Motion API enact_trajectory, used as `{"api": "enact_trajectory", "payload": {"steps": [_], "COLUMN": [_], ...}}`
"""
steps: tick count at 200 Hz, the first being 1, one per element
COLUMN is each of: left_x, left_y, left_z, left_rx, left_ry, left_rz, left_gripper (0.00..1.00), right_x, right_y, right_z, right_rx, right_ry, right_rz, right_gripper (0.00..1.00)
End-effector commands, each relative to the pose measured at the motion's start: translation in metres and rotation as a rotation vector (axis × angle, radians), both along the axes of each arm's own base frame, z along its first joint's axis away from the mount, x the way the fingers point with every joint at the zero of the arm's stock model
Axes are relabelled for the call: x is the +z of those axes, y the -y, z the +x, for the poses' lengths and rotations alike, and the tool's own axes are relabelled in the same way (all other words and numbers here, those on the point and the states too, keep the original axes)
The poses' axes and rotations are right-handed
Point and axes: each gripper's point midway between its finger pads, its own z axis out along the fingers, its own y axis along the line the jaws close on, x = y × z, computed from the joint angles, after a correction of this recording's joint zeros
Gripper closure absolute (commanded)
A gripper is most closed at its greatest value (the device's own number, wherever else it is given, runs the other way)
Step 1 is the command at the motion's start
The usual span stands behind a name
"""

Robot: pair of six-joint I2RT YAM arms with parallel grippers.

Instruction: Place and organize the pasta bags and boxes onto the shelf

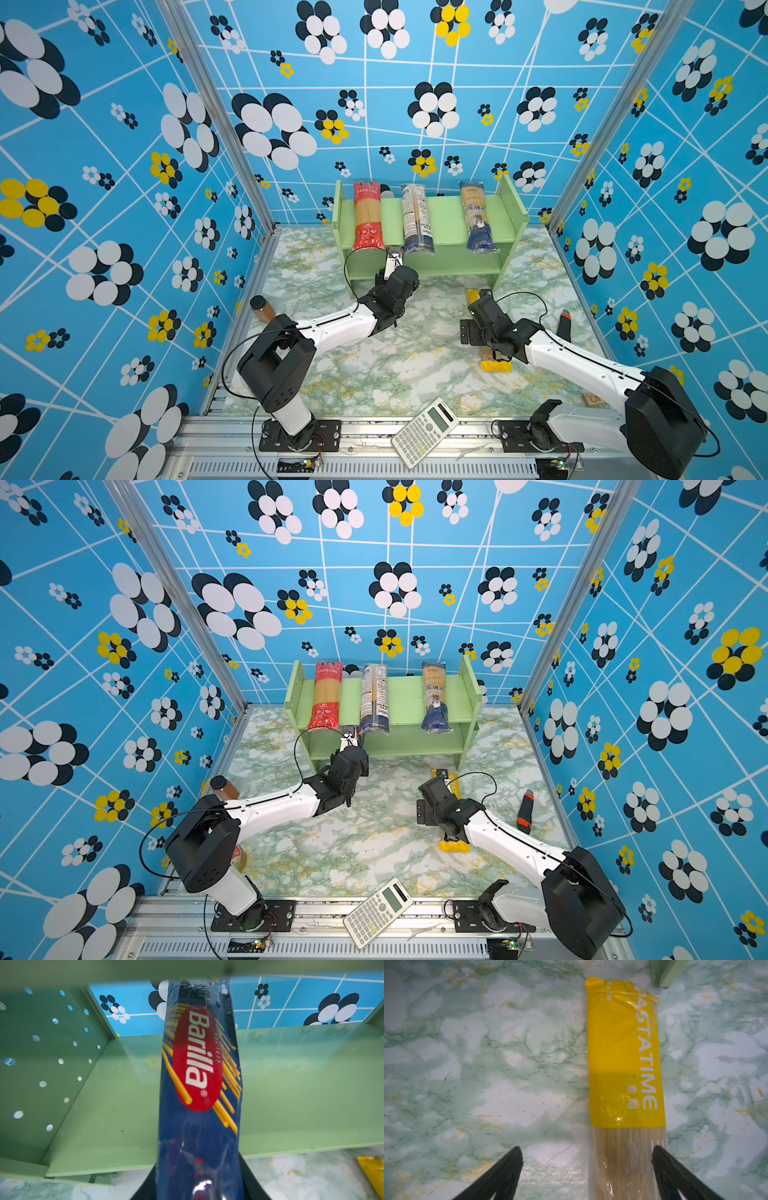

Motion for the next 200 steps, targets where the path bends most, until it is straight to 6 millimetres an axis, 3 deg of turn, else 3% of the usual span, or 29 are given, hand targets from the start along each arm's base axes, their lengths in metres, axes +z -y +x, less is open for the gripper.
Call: {"api": "enact_trajectory", "payload": {"steps": [1, 200], "left_x": [0.059, 0.032], "left_y": [-0.004, -0.013], "left_z": [0.018, 0.025], "left_rx": [0.075, 0.11], "left_ry": [0.172, 0.158], "left_rz": [-0.108, -0.062], "left_gripper": [1.0, 1.0], "right_x": [0.001, -0.002], "right_y": [0.003, 0.003], "right_z": [-0.001, -0.001], "right_rx": [0.005, 0.004], "right_ry": [-0.004, -0.01], "right_rz": [-0.013, -0.011], "right_gripper": [0.01, 0.01]}}
